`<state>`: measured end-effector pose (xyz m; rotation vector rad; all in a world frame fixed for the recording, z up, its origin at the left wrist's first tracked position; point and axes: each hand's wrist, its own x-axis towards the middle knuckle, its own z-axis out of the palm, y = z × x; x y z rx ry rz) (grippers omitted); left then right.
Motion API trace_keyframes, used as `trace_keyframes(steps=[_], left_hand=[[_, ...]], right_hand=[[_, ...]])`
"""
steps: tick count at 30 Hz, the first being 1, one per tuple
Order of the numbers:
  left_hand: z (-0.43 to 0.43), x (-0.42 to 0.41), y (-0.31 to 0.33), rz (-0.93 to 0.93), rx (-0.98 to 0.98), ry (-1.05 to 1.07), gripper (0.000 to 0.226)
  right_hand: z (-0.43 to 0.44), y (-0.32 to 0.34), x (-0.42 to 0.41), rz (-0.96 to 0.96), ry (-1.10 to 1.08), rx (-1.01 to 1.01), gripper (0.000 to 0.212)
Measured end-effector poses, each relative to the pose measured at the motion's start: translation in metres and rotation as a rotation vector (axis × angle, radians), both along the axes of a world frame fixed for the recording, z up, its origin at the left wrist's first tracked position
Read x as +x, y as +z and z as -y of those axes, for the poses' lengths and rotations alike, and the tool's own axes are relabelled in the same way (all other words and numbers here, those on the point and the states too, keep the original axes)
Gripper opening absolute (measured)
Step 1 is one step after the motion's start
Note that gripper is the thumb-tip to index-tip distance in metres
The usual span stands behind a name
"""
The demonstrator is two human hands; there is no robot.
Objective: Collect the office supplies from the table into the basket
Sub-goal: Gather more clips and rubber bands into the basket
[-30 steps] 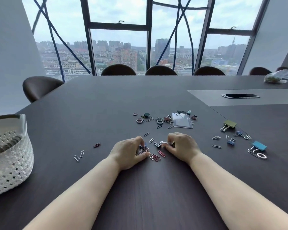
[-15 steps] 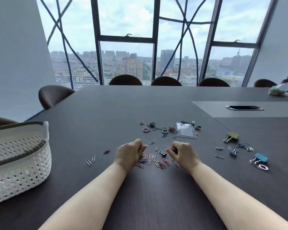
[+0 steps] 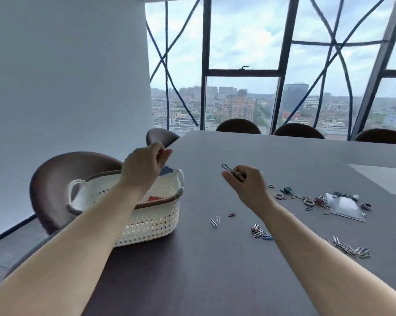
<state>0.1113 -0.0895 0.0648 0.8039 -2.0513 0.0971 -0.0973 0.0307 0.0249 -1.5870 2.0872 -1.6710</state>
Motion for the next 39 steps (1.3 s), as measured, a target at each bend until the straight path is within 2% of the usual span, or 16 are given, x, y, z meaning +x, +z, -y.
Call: trace_keyframes(steps=[3,6,8,12,18,21,24,27,31,36,39], left_hand=[[0.024,0.032,-0.016,0.086,0.157,0.054,0.034],[0.040,0.048,-0.023,0.140,0.354,-0.063,0.031],[0.043,0.055,-0.020,0.221,0.389,-0.093,0.032],[0.041,0.065,-0.016,0.323,0.350,-0.079,0.028],[0.042,0.078,-0.015,0.295,0.226,-0.039,0.022],[0.049,0.084,-0.015,0.305,0.228,-0.072,0.014],[0.053,0.093,-0.014,0.310,0.232,-0.103,0.014],[0.057,0.101,-0.013,0.319,0.171,-0.042,0.016],[0.059,0.112,-0.009,0.289,0.095,0.106,0.021],[0.060,0.123,-0.012,0.274,0.081,0.174,0.022],[0.056,0.128,-0.014,0.263,0.101,0.170,0.021]], right_hand=[[0.024,0.008,0.034,-0.011,0.060,-0.031,0.041],[0.039,0.013,0.053,-0.031,0.091,-0.052,0.037],[0.043,0.016,0.059,-0.049,0.100,-0.054,0.035],[0.049,0.023,0.071,-0.060,0.106,-0.056,0.036],[0.070,0.025,0.101,-0.084,0.146,-0.072,0.038],[0.090,0.027,0.117,-0.085,0.196,-0.083,0.035],[0.113,0.031,0.132,-0.074,0.236,-0.092,0.038],[0.136,0.037,0.146,-0.060,0.275,-0.102,0.035],[0.152,0.036,0.156,-0.108,0.292,0.022,0.037],[0.147,0.028,0.144,-0.241,0.316,0.246,0.009],[0.140,0.030,0.139,-0.350,0.306,0.264,0.012]])
